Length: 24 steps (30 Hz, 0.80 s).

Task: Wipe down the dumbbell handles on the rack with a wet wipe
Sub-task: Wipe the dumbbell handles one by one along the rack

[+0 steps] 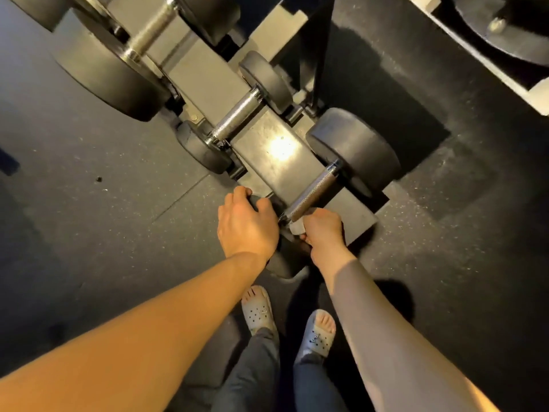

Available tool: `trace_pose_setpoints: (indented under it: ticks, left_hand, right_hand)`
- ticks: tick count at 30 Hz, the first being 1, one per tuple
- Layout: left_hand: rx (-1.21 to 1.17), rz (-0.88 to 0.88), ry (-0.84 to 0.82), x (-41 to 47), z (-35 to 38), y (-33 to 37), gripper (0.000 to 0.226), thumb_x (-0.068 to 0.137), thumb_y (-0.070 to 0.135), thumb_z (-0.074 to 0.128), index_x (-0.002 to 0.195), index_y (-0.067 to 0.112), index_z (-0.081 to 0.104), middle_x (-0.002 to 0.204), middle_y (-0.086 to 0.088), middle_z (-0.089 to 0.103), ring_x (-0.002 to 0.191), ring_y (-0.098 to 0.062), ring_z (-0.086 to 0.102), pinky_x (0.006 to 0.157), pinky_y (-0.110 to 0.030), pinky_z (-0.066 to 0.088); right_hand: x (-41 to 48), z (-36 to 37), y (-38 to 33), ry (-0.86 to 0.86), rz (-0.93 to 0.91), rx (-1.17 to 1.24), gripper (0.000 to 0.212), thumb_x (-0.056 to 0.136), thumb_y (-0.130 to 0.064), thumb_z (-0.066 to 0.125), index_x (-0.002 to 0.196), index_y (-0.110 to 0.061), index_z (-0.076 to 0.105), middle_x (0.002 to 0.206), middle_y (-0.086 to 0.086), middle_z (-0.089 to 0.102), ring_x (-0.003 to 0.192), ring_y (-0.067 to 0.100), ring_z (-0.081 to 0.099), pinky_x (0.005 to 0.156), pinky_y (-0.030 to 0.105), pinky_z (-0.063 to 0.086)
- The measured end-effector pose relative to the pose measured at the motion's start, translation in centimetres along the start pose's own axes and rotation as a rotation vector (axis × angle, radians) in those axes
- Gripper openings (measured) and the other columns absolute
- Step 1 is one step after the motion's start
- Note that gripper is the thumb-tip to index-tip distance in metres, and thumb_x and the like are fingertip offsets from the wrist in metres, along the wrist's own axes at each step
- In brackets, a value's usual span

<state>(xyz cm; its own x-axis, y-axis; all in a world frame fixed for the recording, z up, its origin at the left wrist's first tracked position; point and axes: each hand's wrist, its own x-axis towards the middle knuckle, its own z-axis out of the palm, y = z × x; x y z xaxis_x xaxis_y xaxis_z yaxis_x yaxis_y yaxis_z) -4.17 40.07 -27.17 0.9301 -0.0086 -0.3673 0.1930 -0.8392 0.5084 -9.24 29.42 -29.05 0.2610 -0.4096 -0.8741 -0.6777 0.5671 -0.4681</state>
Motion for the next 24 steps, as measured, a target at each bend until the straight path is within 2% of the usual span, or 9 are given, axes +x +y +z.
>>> trace_pose_setpoints:
  ticks: [3, 5, 6, 11, 13, 15, 18, 20, 24]
  left_hand:
    - [-0.017, 0.013, 0.016, 0.1, 0.2, -0.1, 0.027, 0.099, 0.029, 0.047, 0.117, 0.014, 0.060, 0.114, -0.007, 0.060, 0.109, -0.029, 0.052, 0.087, -0.040, 0.039]
    - [-0.021, 0.015, 0.025, 0.1, 0.2, -0.1, 0.027, 0.099, 0.029, 0.047, 0.116, 0.013, 0.060, 0.114, -0.007, 0.061, 0.109, -0.029, 0.052, 0.087, -0.041, 0.039]
    - [-0.020, 0.015, 0.025, 0.1, 0.2, -0.2, 0.027, 0.099, 0.029, 0.047, 0.116, 0.013, 0.060, 0.114, -0.007, 0.061, 0.109, -0.029, 0.052, 0.087, -0.041, 0.040]
    - [-0.022, 0.012, 0.030, 0.1, 0.2, -0.2, 0.024, 0.098, 0.028, 0.045, 0.111, 0.015, 0.060, 0.111, -0.006, 0.062, 0.106, -0.029, 0.054, 0.088, -0.043, 0.043]
    - [-0.020, 0.009, 0.026, 0.1, 0.3, -0.3, 0.022, 0.098, 0.029, 0.045, 0.110, 0.017, 0.059, 0.110, -0.004, 0.061, 0.105, -0.028, 0.054, 0.088, -0.042, 0.044]
    - [-0.021, 0.009, 0.029, 0.2, 0.4, -0.3, 0.019, 0.098, 0.029, 0.044, 0.106, 0.019, 0.058, 0.106, -0.002, 0.059, 0.102, -0.028, 0.054, 0.086, -0.042, 0.045]
    - [-0.014, 0.007, 0.028, 0.2, 0.5, -0.3, 0.016, 0.099, 0.030, 0.043, 0.102, 0.021, 0.056, 0.102, 0.000, 0.058, 0.099, -0.028, 0.054, 0.086, -0.044, 0.047]
    - [-0.016, 0.011, 0.031, 0.3, 0.6, -0.4, 0.017, 0.098, 0.031, 0.042, 0.102, 0.022, 0.056, 0.101, -0.001, 0.060, 0.097, -0.028, 0.055, 0.084, -0.043, 0.048]
    - [-0.024, 0.019, 0.043, 0.2, 0.7, -0.6, 0.021, 0.095, 0.034, 0.040, 0.099, 0.023, 0.057, 0.097, -0.003, 0.061, 0.093, -0.029, 0.057, 0.081, -0.043, 0.049]
  right_hand:
    - [-1.1, -0.5, 0.8, -0.100, -0.036, 0.092, 0.018, 0.085, 0.012, 0.059, 0.078, -0.004, 0.066, 0.076, 0.010, 0.067, 0.070, 0.018, 0.063, 0.064, 0.024, 0.055]
    - [-1.4, -1.0, 1.8, -0.176, -0.127, 0.068, 0.011, 0.084, 0.004, 0.067, 0.079, -0.006, 0.070, 0.080, 0.009, 0.070, 0.084, 0.021, 0.066, 0.085, 0.033, 0.056]
    - [-1.4, -1.1, 2.3, -0.183, -0.175, 0.045, 0.011, 0.085, 0.001, 0.070, 0.078, -0.007, 0.071, 0.079, 0.007, 0.071, 0.085, 0.019, 0.067, 0.086, 0.034, 0.056]
    - [-1.6, -1.3, 3.3, -0.057, -0.320, -0.036, 0.036, 0.088, 0.001, 0.073, 0.072, -0.031, 0.069, 0.074, -0.013, 0.071, 0.081, 0.002, 0.068, 0.078, 0.019, 0.053]
    - [-1.0, -1.5, 3.5, -0.052, -0.317, -0.037, 0.034, 0.087, 0.002, 0.073, 0.074, -0.029, 0.072, 0.079, -0.007, 0.075, 0.086, 0.011, 0.072, 0.082, 0.026, 0.058]
    - [-1.0, -1.9, 2.7, -0.047, -0.276, 0.012, 0.033, 0.085, 0.005, 0.070, 0.074, -0.025, 0.075, 0.077, -0.003, 0.075, 0.081, 0.016, 0.072, 0.072, 0.025, 0.058]
    - [-1.1, -2.5, 0.8, 0.018, -0.188, 0.301, 0.035, 0.086, 0.008, 0.067, 0.061, -0.016, 0.073, 0.074, 0.004, 0.071, 0.074, 0.021, 0.066, 0.071, 0.029, 0.058]
    - [-0.8, -2.7, -0.1, 0.028, -0.144, 0.502, 0.033, 0.091, 0.006, 0.066, 0.071, -0.019, 0.072, 0.086, 0.009, 0.071, 0.078, 0.021, 0.066, 0.076, 0.030, 0.058]
    - [-0.6, -1.7, 1.5, -0.027, -0.127, 0.256, 0.021, 0.094, 0.004, 0.059, 0.090, -0.012, 0.072, 0.084, 0.006, 0.066, 0.072, 0.013, 0.059, 0.060, 0.021, 0.048]
